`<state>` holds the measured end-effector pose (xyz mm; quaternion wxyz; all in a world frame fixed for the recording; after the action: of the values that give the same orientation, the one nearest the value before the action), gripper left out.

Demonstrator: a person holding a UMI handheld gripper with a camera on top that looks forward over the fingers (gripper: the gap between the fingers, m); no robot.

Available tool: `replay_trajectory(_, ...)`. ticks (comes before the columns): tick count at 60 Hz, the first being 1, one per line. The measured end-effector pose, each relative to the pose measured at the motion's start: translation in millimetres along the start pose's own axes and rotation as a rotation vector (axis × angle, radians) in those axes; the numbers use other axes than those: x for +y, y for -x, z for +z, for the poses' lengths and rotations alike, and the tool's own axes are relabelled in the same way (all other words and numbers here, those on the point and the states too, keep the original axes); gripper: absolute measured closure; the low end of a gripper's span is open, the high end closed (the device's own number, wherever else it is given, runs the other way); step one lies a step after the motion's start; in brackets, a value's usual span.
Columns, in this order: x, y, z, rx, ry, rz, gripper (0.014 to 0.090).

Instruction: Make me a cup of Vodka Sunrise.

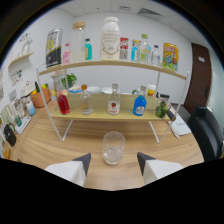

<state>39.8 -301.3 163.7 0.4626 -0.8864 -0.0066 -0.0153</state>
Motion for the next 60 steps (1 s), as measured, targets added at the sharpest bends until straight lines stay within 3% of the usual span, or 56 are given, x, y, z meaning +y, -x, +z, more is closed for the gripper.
replay_trajectory(17,13,4,-18,0.045,-0.006,0.016,0.0187)
replay_trajectory(25,31,33,-28,0.023,-0.004,0.056,0.0198)
replay_trajectory(36,9,104,-23,-0.064,-0.117,0.106,0.0192)
replay_trajectory(49,-58,156,21,-0.132,-0.271,0.093,0.0192)
replay_trajectory(60,-107,177,69,-0.137,-0.33,0.073,0.0196)
